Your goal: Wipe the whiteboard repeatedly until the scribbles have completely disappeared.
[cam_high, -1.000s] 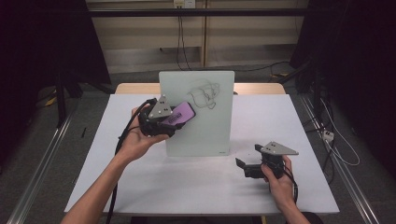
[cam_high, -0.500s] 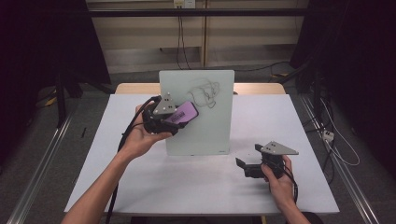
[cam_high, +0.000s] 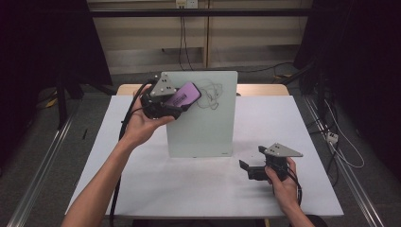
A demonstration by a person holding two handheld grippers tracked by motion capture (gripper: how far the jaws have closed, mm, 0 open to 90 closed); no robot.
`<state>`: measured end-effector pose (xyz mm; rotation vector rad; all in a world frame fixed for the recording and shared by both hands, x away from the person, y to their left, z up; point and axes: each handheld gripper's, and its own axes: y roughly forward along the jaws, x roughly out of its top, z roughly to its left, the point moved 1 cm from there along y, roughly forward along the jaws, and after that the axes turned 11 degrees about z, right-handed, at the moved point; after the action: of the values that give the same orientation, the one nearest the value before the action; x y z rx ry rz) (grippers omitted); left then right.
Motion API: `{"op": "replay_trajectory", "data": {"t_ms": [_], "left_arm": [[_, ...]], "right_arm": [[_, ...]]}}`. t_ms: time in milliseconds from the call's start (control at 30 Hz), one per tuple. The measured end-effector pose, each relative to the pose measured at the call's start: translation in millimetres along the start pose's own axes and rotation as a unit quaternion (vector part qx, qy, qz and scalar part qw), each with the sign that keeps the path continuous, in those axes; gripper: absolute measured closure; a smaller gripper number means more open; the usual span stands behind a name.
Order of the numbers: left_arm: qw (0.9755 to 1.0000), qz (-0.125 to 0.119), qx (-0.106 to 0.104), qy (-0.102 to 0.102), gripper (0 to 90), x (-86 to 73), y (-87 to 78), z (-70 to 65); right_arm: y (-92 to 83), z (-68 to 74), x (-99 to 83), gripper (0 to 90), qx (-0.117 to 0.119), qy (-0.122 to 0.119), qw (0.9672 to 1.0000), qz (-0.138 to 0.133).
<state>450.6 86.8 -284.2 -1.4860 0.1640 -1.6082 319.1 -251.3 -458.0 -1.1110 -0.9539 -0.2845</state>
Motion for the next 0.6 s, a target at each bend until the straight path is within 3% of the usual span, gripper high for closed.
{"op": "replay_trajectory", "data": {"t_ms": [167, 600], "left_arm": [[0.9999, -0.008, 0.0, -0.006, 40.9, 4.8, -1.5, 4.3], [0.9989, 0.028, -0.011, 0.035, 40.9, 2.4, 20.3, -21.5]], "right_arm": [[-0.1, -0.4, -0.1, 4.9, -0.001, 0.001, 1.0, 0.0], [0.0, -0.1, -0.1, 4.9, 0.0, 0.0, 1.0, 0.0]]}}
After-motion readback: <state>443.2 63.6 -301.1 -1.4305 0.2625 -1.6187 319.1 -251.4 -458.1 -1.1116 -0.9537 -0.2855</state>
